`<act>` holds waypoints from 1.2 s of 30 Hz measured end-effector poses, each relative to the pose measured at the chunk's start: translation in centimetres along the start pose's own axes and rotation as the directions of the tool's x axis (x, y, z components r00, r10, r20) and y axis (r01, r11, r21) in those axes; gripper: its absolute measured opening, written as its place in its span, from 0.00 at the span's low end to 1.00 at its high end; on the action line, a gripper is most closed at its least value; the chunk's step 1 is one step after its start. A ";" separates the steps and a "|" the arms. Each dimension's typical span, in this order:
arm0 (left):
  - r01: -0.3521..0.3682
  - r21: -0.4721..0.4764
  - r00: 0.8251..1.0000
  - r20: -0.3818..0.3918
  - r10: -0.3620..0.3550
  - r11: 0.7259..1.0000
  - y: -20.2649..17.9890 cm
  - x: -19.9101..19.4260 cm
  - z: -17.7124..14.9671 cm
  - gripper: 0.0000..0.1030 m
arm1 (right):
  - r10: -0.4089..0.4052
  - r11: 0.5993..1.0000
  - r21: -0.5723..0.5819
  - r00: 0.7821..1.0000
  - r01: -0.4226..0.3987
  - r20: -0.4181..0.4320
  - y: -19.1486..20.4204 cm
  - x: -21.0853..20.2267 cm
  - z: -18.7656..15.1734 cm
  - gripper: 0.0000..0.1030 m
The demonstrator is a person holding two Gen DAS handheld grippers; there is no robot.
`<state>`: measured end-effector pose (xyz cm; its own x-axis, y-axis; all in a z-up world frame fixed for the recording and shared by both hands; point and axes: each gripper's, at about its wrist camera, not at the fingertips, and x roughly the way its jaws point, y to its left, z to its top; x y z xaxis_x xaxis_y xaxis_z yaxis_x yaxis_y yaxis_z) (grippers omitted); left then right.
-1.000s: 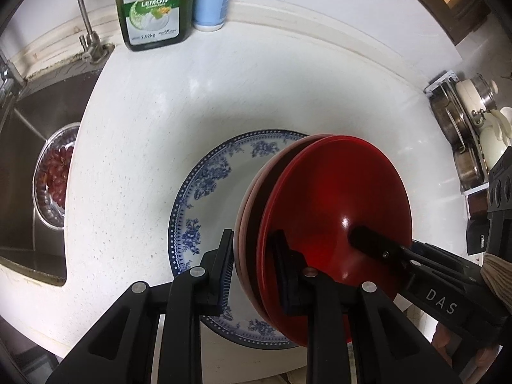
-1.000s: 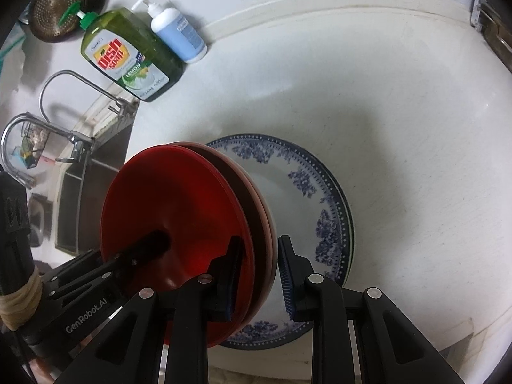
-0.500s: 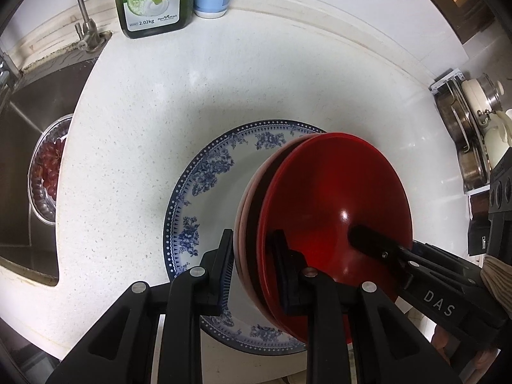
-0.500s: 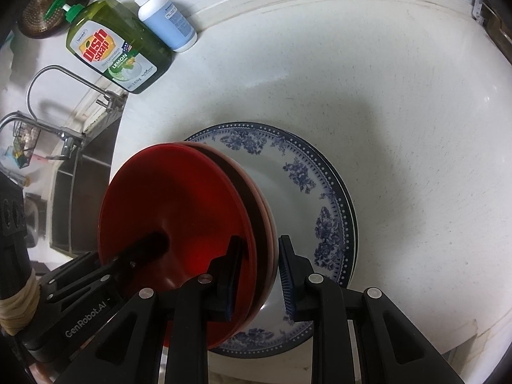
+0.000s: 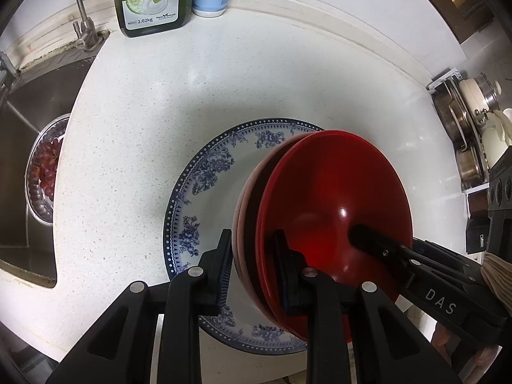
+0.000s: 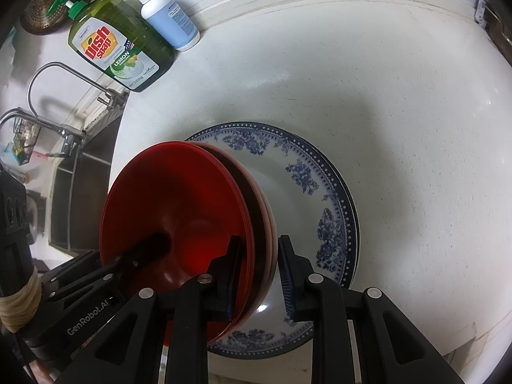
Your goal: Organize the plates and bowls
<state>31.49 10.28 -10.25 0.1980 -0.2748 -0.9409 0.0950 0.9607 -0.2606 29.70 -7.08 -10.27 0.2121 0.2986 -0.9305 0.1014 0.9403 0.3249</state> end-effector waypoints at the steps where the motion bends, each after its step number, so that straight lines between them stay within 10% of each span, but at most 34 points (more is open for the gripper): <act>1: -0.001 0.001 1.000 0.003 0.001 1.000 0.0 -0.1 0.0 0.24 | -0.001 1.000 -0.004 1.000 0.001 0.002 0.0 0.0 0.0 0.24; 9: -0.114 0.072 0.974 0.206 0.097 0.991 -0.8 -3.9 -0.7 0.57 | -0.012 1.000 -0.026 0.994 0.015 0.113 0.4 -2.0 -0.9 0.27; 16: -0.192 0.102 0.915 0.378 0.140 0.976 -2.3 -7.6 -3.6 0.83 | -0.098 0.992 -0.039 0.940 0.117 0.328 0.5 -7.0 -3.4 0.58; 28: -0.286 0.047 0.802 0.558 0.213 0.957 -5.7 -11.5 -13.4 0.95 | -0.166 0.968 -0.062 0.808 0.243 0.565 -1.0 -13.6 -11.5 0.73; 36: -0.291 0.006 0.737 0.639 0.220 0.957 -8.4 -14.0 -22.2 0.98 | -0.135 0.961 -0.103 0.764 0.255 0.631 -2.7 -17.2 -19.8 0.78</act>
<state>6.27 6.92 0.31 0.7899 -0.0152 -0.6130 0.0395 0.9989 0.0262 6.55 -11.53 1.55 0.7613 -0.0016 -0.6484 0.0512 0.9970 0.0577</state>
